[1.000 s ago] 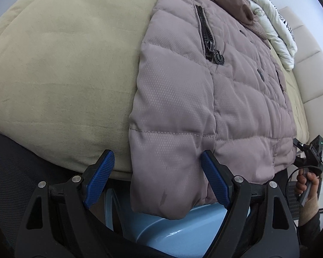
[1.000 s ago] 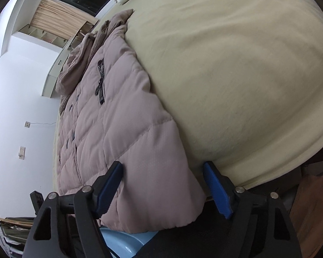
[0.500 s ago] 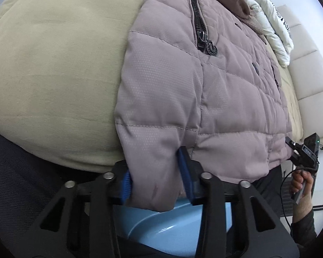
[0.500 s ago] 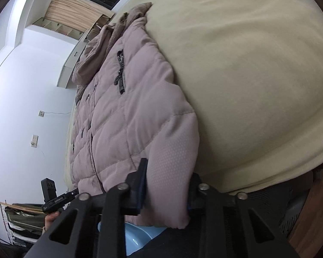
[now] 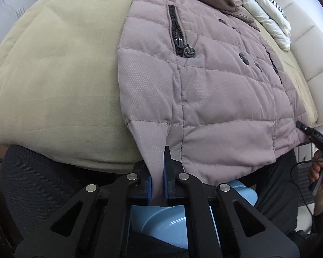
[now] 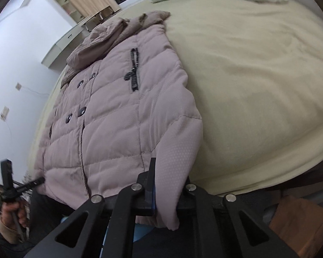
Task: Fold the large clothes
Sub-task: 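Lift the hem and fold it up toward the hood with both grippers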
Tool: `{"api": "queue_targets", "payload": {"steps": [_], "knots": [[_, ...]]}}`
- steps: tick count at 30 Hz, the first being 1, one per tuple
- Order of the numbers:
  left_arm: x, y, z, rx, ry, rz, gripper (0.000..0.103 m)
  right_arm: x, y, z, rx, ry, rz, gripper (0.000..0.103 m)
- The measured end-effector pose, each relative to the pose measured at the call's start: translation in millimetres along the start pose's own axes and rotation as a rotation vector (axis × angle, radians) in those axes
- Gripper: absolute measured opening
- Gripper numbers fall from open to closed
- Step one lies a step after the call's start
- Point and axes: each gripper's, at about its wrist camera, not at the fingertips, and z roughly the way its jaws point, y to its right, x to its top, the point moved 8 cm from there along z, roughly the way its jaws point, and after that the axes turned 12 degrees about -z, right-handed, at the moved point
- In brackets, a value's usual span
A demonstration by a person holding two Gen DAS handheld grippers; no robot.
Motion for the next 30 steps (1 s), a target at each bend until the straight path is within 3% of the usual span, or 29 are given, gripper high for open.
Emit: {"api": "queue_targets", "payload": {"steps": [4,8,13,16,19,23,30], "knots": [[-3,9,-22,0.037,0.033,0.068,0.005,4,-24,-18,-0.083,0.018,-0.123,0.01],[-3,17,-40,0.058,0.055,0.113,0.004,5,-47,-36,-0.087,0.037,-0.193,0.01],[-8,21,-70,0.027,0.057,0.137,0.004,7,-60,-52,-0.071,0.048,-0.215,0.01],[3,18,-90,-0.041,0.064,0.087,0.004,20,-61,-58,-0.055,0.065,-0.186,0.01],[28,13,-110,-0.104,0.096,0.034,0.003,48,-67,-67,-0.009,0.117,-0.144,0.01],[73,18,-139,-0.127,0.187,0.016,0.003,99,-71,-85,0.049,0.215,-0.126,0.01],[190,35,-179,-0.126,0.347,0.039,0.003,215,-74,-90,0.041,0.369,-0.145,0.01]]}}
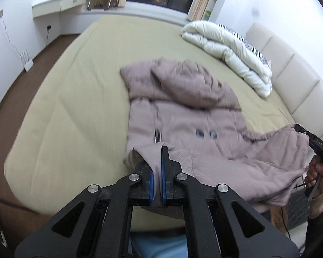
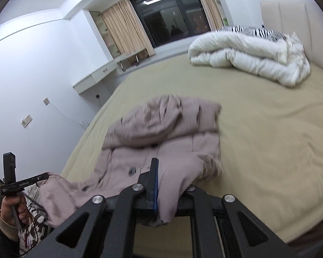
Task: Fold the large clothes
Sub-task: 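Lift the hem and fold it up toward the hood with both grippers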
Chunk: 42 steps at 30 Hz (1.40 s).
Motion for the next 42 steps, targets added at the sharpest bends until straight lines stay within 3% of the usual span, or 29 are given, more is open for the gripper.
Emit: {"api": "queue_targets", "payload": {"steps": [6,10,15,18,20,21,23,25,26,27,28,31,34,36,40,42], "knots": [[122,30,49,0.054,0.091,0.052,0.003,96,19,74,-0.124,0.078,-0.071,0.009],[201,36,102,0.103,0.112,0.052,0.003,146,46,137,-0.191,0.067,-0.063,0.009],[281,31,181,0.152,0.109,0.014,0.003,176,93,223,-0.233,0.01,0.02,0.01],[309,26,236,0.194,0.079,0.017,0.003,173,116,277,-0.221,-0.051,0.075,0.011],[319,23,276,0.216,0.036,0.03,0.004,167,129,309,-0.236,-0.091,0.088,0.012],[322,17,296,0.202,0.012,0.01,0.004,162,134,324,-0.229,-0.114,0.106,0.018],[326,4,323,0.172,-0.041,-0.054,0.006,146,149,354,-0.199,-0.183,0.184,0.025],[333,-15,329,0.103,-0.072,-0.172,0.009,138,157,362,-0.12,-0.181,0.271,0.036],[336,-21,327,0.081,-0.063,-0.204,0.011,137,158,359,-0.081,-0.162,0.3,0.042],[342,-29,321,0.073,-0.037,-0.226,0.016,136,158,352,-0.057,-0.13,0.314,0.055],[349,-35,312,0.113,0.008,-0.213,0.022,136,157,345,-0.056,-0.107,0.306,0.066],[364,-42,286,0.194,0.115,-0.199,0.022,137,151,326,-0.115,-0.092,0.236,0.081],[363,-8,266,0.176,0.196,-0.096,0.022,140,129,310,-0.181,-0.111,0.157,0.082],[352,27,268,0.167,0.205,0.004,0.022,142,100,306,-0.157,-0.128,0.11,0.082],[319,78,301,0.142,0.141,0.112,0.022,134,8,320,-0.048,-0.213,-0.062,0.073],[307,94,322,0.135,0.109,0.133,0.022,126,-32,334,-0.04,-0.249,-0.165,0.073]]}}
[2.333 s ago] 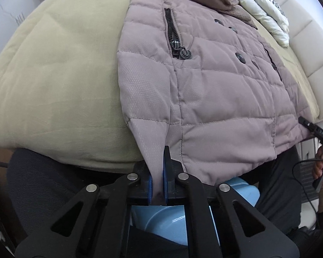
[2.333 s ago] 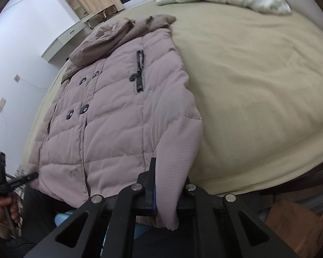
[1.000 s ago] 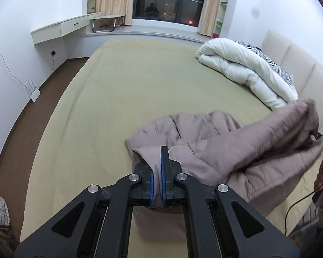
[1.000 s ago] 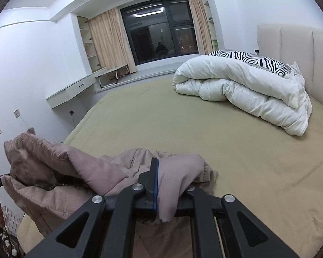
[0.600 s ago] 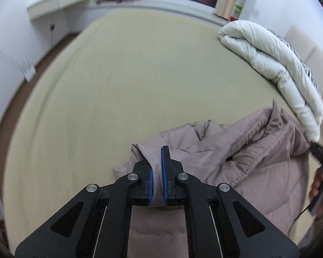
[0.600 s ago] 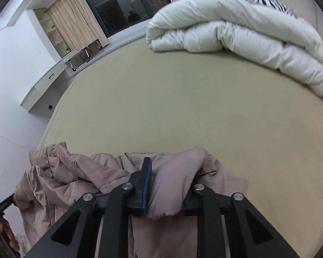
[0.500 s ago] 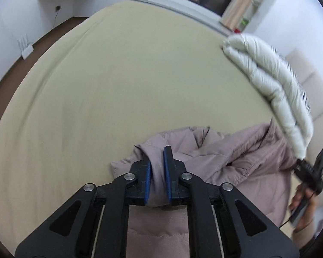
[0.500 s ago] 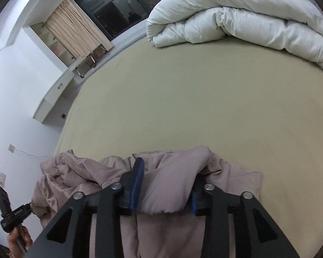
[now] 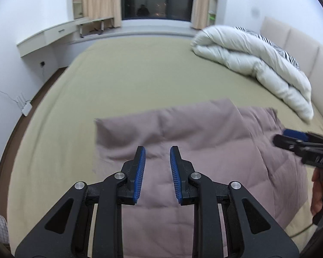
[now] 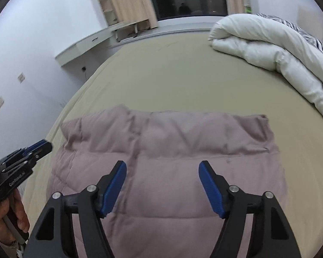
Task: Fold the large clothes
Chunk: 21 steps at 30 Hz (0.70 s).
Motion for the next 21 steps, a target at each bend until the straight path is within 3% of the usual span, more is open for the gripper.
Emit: {"api": "queue_targets", "payload": {"steps": [3,7,10,14,16,21], "knots": [[-25,12,12,0.001,-0.019,0.005,0.022,0,-24,33,-0.08,-0.077,-0.076,0.072],[-47,13,10,0.012,-0.018,-0.003,0.022,1,-6,78,-0.049,-0.147,0.006,0.02],[-53,11,16,0.032,-0.008,0.018,0.022,12,5,91,-0.005,-0.131,0.05,0.009],[-52,22,51,0.054,-0.012,0.039,0.022,30,11,116,-0.031,-0.136,0.018,0.007],[-51,26,67,0.07,-0.017,0.054,0.022,30,22,131,-0.058,-0.155,0.026,0.0],[-54,23,120,0.104,-0.048,0.061,0.023,23,32,159,-0.032,-0.169,0.046,0.0]]}}
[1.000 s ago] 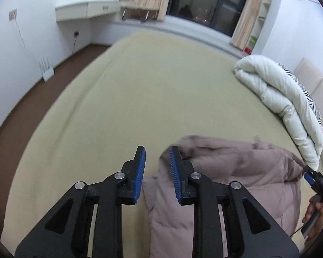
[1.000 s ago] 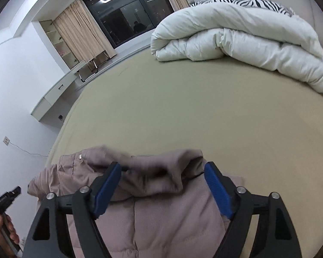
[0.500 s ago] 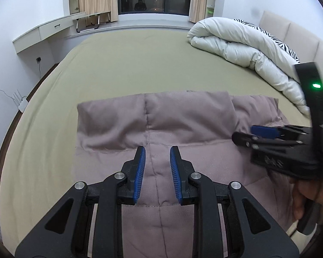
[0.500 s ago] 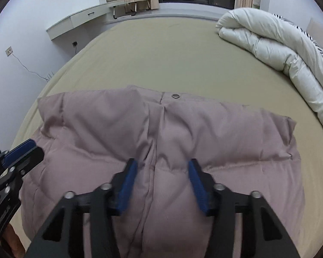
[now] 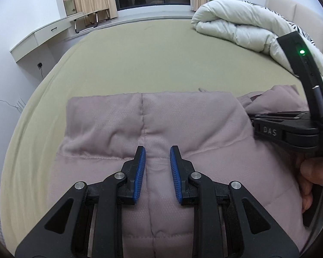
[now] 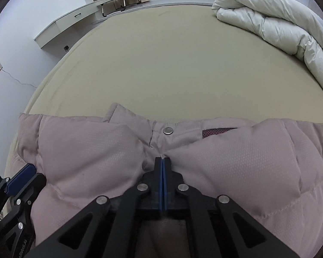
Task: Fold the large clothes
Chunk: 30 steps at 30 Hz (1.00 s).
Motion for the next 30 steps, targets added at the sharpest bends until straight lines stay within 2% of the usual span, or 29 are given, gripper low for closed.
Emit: {"api": "queue_targets", "payload": {"steps": [11,15,20,21,24,26,27,28,30], "knots": [[1,0,82,0.013,-0.021,-0.03,0.023,4,12,32,0.046,0.041,0.051,0.0],[2,4,100,0.023,-0.007,-0.028,0.023,4,17,35,0.071,0.07,0.082,0.0],[-4,-2,95,0.01,-0.005,-0.038,0.023,5,17,28,0.082,0.078,0.095,0.001],[-4,-3,97,0.006,-0.006,-0.042,0.023,5,16,20,0.096,0.078,0.105,0.007],[-4,-8,90,0.002,-0.01,-0.055,0.023,4,17,-32,0.106,0.16,0.125,0.043],[-3,-13,85,-0.002,-0.008,-0.059,0.023,-2,21,-71,0.051,0.233,0.059,0.049],[-4,-14,83,-0.005,-0.007,-0.062,0.023,-8,27,-85,-0.008,0.25,0.02,0.057],[-4,-16,81,-0.01,-0.009,-0.067,0.023,-16,38,-93,-0.078,0.253,0.002,0.062],[-3,-18,78,-0.019,-0.014,-0.071,0.023,-36,69,-85,-0.151,0.199,0.034,0.062]]}}
